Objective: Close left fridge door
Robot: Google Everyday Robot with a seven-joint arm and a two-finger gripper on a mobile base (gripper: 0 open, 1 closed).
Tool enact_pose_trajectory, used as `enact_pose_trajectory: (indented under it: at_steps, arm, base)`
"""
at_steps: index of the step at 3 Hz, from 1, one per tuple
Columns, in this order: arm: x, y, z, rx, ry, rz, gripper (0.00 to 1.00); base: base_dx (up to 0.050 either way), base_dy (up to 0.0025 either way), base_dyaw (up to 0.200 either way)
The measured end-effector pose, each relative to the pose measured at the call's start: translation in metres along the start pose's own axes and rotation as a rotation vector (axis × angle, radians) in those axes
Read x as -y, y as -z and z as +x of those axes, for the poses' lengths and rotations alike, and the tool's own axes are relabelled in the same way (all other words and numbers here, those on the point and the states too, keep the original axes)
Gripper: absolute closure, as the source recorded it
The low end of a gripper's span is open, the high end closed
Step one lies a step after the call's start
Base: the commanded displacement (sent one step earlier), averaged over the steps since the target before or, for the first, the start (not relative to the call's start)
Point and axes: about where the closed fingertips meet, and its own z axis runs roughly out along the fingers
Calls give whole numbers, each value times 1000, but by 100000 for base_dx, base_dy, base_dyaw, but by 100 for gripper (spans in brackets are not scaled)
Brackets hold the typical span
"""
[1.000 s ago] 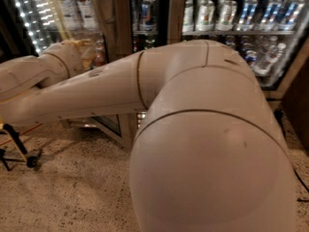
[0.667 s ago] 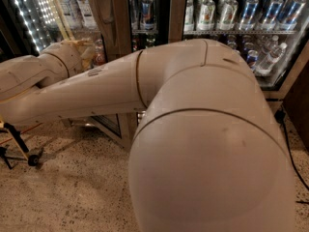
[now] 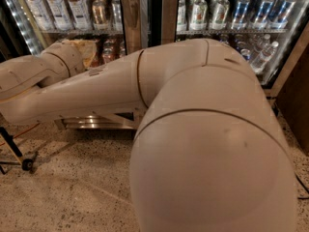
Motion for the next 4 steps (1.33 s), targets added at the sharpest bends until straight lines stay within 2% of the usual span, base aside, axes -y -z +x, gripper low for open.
enact_pose_trajectory:
  at_steps: [1, 2, 3, 4]
  arm:
    - [0, -13, 7, -4, -20, -3, 100]
    - [-2, -47, 31, -17, -71, -1, 100]
    - [8, -77, 56, 19, -145, 23, 100]
    - [24, -102, 86, 90, -236, 58, 100]
  base:
    - [0, 0, 0]
    - [0, 0, 0]
    - [0, 0, 0]
    - [0, 0, 0]
